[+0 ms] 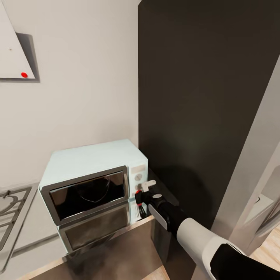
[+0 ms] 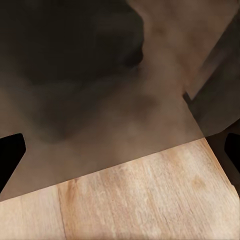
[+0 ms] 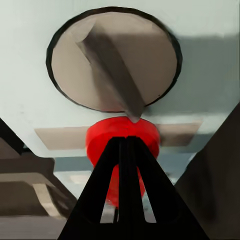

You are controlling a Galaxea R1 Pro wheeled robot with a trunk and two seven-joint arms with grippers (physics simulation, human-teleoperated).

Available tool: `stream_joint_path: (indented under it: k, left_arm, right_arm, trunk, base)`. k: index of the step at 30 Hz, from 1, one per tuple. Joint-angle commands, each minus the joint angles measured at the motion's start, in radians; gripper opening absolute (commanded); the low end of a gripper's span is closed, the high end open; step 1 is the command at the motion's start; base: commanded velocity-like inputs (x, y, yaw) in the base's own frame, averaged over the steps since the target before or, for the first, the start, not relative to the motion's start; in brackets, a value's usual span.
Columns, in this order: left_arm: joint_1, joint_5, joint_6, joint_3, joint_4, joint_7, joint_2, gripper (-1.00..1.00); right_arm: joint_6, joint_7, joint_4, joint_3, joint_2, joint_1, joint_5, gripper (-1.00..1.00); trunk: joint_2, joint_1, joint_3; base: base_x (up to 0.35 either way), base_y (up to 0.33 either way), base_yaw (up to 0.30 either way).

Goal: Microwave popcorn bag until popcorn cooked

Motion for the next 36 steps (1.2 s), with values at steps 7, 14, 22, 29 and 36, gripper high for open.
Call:
stream_joint_path:
  k: [7, 14, 22, 29, 36]
  left_arm:
    - [0.001, 0.000, -0.002, 0.001, -0.001, -0.001, 0.000, 1.00]
    - [0.005, 0.000, -0.002, 0.001, -0.001, -0.001, 0.000, 1.00]
    - [0.006, 0.000, -0.002, 0.001, -0.001, -0.001, -0.001, 1.00]
    - [0.007, 0.000, -0.002, 0.001, -0.001, -0.001, -0.001, 1.00]
    - [0.007, 0.000, -0.002, 0.001, -0.001, -0.001, -0.001, 1.00]
  right_arm:
    - [0.003, -0.008, 0.003, 0.007, 0.000, 0.023, -0.008, -1.00]
    - [0.003, -0.008, 0.007, 0.007, 0.000, 0.029, -0.008, -1.00]
    - [-0.003, -0.008, 0.007, 0.007, 0.000, 0.029, -0.008, -1.00]
    - [-0.006, -0.008, 0.007, 0.007, 0.000, 0.029, -0.008, -1.00]
    - [-0.006, -0.008, 0.007, 0.007, 0.000, 0.029, -0.008, -1.00]
  trunk:
    - [-0.001, 0.000, -0.001]
    - [-0.001, 0.000, -0.001]
    - [-0.001, 0.000, -0.001]
    - [-0.001, 0.000, -0.001]
    - [-0.001, 0.000, -0.001]
  base:
    - [0.000, 0.000, 0.000]
    - [0.000, 0.000, 0.000]
    - [0.101, 0.000, 0.000]
    - [0.001, 0.000, 0.000]
    - [0.058, 0.000, 0.000]
